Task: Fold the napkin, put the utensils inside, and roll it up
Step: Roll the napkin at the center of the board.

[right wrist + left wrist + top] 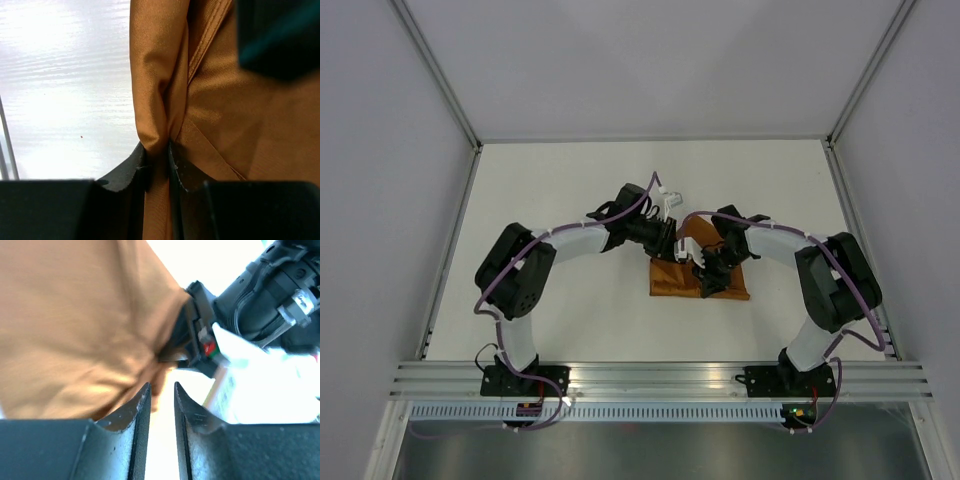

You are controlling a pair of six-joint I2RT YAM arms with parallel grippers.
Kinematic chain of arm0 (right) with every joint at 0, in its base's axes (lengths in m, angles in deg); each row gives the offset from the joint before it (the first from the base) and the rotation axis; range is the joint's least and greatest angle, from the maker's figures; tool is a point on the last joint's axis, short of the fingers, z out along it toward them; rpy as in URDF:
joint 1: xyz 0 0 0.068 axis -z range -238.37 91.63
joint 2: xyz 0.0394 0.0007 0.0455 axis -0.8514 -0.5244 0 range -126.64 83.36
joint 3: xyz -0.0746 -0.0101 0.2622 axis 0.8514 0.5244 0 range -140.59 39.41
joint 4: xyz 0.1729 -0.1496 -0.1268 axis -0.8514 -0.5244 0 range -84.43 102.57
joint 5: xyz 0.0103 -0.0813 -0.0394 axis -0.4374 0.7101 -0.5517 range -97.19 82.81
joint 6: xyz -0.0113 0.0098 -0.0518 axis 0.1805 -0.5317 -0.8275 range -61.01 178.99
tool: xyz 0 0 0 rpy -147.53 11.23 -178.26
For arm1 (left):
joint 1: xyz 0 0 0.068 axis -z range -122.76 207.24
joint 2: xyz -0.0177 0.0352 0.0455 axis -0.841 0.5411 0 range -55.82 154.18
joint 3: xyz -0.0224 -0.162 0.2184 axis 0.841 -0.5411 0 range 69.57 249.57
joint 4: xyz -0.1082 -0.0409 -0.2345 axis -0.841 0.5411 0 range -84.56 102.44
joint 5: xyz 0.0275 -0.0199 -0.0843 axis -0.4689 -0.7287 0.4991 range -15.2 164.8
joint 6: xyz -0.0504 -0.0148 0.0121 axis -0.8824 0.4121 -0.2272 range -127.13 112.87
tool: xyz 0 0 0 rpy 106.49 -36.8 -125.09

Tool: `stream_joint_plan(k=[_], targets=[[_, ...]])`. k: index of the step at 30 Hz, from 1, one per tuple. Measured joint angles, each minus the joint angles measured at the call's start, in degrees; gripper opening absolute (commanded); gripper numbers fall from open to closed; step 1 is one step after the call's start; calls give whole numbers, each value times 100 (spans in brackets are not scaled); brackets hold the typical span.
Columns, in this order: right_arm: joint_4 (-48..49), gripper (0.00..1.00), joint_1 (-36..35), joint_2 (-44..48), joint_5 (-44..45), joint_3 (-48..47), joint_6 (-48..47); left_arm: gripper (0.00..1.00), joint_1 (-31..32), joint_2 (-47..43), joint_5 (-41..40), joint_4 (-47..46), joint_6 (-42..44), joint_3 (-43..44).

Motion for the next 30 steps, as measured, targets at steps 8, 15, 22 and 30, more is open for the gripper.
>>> stream_joint_plan(k=[8,15,22,30], targets=[[-1416,16,306,-1220,-533,-1211,-184,30,-232,-1759,-1624,-1272,-227,-2006],[-2184,16,350,-1878,-608,-1919,-83,31,-7,-2717,-2387,-1779,59,-2717],[-2870,16,350,-2481,-623,-2586,98,34,1711,-2802,-4179,-2087,1574,-2911],[-3220,16,350,-2802,-629,-2920,199,48,2767,-1843,-5484,-2887,3421,-2949]])
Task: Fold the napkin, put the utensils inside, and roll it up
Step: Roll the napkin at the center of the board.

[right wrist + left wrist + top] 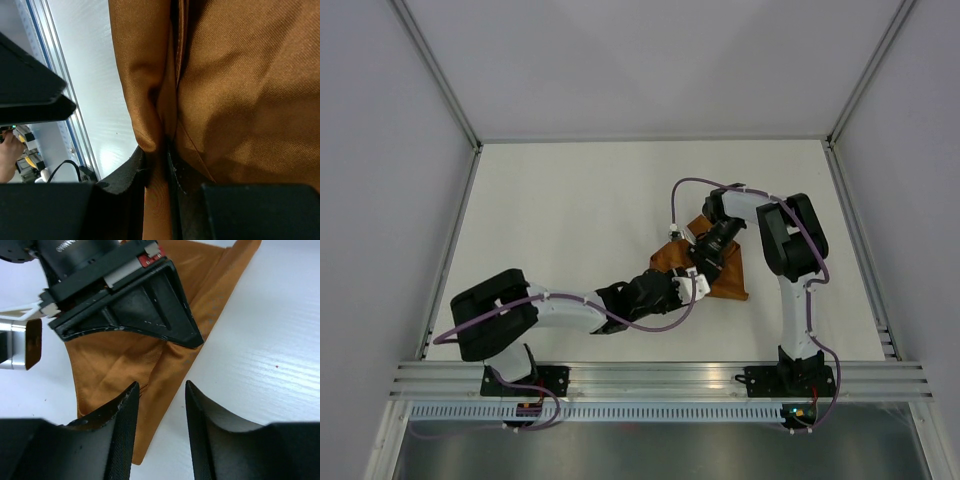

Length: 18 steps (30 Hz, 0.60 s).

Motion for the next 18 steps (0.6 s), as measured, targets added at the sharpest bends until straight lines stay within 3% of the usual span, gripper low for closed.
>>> stream_joint_plan(k=[3,18], targets=[[-127,16,0,-114,-13,-111,24,55,96,262,-153,-157,385,0],[-391,16,2,-356,-57,-323,114,57,380,1419,-337,-931,1491,214]])
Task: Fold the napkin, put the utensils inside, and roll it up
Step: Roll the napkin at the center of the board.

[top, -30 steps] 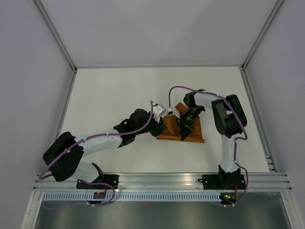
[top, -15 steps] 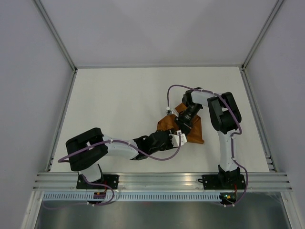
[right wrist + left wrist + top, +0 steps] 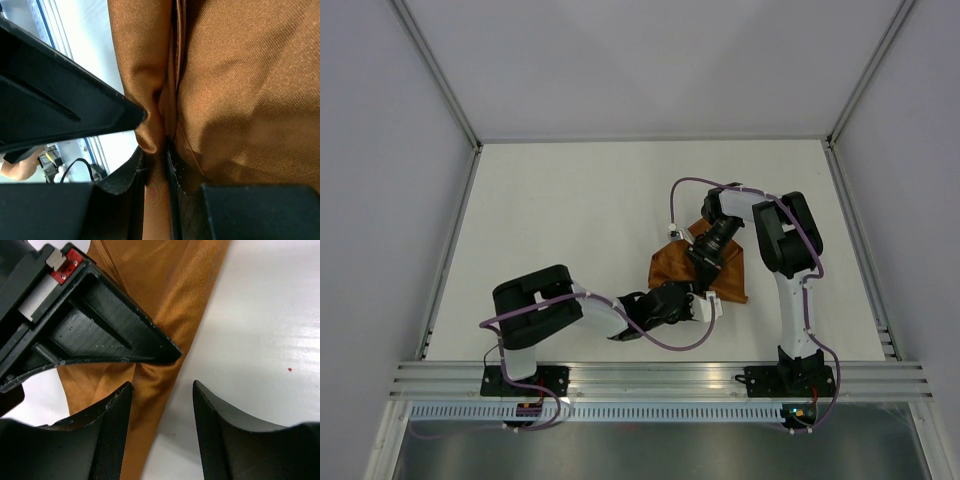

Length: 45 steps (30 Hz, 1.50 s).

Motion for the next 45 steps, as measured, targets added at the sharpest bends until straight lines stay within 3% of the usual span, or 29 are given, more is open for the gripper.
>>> stream_joint_plan(k=[13,18,21,26,32,38,45], targets=[[-188,16,48,-173,-48,-155,-2,35,-247,284,448,457,-61,516],[-214,17,68,-175,22,-197,-22,17,-417,284,918,911,-168,750],[-225,23,74,-175,44,-205,-24,3,-527,284,1204,1161,-219,879],[-229,39,81,-153,42,-201,7,2,-732,284,1703,1495,-352,1064],[-33,50,114,146,68,-63,144,2,-1080,328,2415,1665,-649,1233],[767,53,446,726,76,96,293,2,-1338,450,3010,1884,-898,1449],[1998,53,1091,2192,131,846,603,2,-1631,579,3711,2041,-1176,1626]])
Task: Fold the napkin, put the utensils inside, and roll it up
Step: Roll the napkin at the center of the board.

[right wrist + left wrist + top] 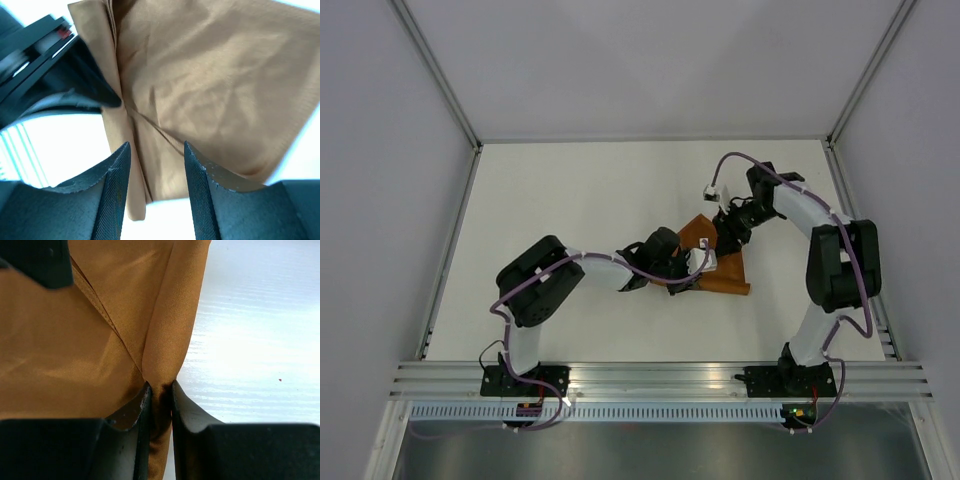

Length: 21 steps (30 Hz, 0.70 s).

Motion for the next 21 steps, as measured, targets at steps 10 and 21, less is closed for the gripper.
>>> stream_joint_plan(k=[10,21], targets=[[1810,62,20,2896,280,2734,-216,2,-651,511,1657,404,-645,555],[3558,63,-1384,3812,1362,4404,-236,2,-905,1117,2439,1714,-1091,1624]])
